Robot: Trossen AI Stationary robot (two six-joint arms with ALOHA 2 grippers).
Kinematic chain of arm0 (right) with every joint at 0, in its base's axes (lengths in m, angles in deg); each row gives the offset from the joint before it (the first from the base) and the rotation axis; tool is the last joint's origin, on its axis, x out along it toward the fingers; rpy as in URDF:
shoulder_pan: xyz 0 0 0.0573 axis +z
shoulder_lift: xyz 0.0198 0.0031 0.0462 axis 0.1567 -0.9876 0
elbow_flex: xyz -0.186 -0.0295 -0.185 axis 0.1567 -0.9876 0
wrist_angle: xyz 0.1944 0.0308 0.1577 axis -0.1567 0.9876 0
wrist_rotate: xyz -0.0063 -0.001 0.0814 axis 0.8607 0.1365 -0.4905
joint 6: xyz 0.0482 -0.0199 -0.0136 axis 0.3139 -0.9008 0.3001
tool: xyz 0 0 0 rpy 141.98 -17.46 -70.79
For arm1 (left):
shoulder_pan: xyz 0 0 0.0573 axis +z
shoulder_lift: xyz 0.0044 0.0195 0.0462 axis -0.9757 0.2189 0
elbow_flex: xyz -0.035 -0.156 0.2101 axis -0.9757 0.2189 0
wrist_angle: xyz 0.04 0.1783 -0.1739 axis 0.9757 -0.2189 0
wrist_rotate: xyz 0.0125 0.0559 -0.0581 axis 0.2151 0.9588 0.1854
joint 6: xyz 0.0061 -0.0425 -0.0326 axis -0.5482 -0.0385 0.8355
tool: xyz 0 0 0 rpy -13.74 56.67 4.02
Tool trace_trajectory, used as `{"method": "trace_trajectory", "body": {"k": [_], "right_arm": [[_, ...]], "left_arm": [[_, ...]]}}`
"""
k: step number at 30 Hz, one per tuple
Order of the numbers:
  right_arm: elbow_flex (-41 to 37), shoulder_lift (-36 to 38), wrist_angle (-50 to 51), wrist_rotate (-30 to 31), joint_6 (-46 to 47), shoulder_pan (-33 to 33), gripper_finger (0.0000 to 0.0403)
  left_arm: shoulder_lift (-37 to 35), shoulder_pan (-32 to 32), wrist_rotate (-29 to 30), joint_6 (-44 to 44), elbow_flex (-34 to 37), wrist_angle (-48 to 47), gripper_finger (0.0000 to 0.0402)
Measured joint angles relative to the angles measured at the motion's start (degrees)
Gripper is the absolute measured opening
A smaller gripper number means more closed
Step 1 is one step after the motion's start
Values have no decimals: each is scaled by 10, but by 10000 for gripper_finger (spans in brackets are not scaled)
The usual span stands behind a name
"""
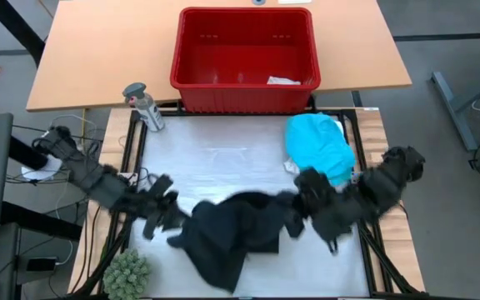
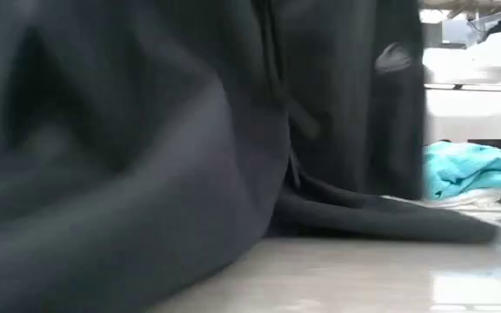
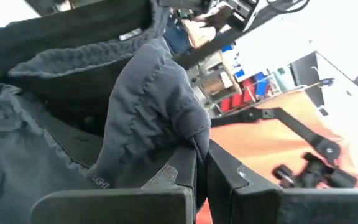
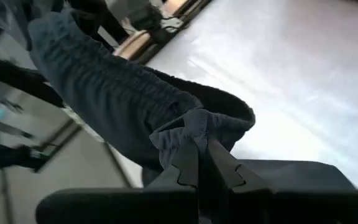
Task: Fold Laundry from Bin
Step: Fold the black shorts
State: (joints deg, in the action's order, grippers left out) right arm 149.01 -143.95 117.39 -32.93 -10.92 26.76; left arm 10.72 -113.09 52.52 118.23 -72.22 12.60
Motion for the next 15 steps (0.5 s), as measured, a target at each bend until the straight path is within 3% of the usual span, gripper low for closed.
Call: {"method": "trace_trajectory", "body": {"k": [8, 12, 15], "right_arm": [[0, -58, -40, 111, 196, 146, 28], [0, -76, -89, 146, 211, 170, 28], [0, -75, -70, 167, 226, 167, 28]], "left_arm": [[45, -152, 142, 119, -31, -3, 0], [77, -199, 173, 144, -90, -8, 0], [82, -212, 216, 129, -143, -75, 0]]}}
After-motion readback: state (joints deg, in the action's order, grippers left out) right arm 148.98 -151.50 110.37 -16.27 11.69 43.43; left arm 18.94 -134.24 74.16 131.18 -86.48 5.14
